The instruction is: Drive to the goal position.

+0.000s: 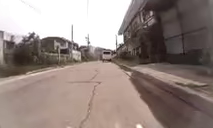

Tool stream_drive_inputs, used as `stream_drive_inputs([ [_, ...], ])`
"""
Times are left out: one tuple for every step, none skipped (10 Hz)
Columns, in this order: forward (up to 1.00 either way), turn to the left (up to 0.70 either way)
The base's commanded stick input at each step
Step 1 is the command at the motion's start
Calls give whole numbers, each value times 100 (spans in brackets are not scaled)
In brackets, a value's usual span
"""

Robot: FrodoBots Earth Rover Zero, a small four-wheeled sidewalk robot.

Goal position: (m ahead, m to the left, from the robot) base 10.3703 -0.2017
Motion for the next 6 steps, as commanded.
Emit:
stream_drive_inputs([
  [100,-2],
  [100,0],
  [100,0],
  [100,0],
  [100,0],
  [100,0],
])
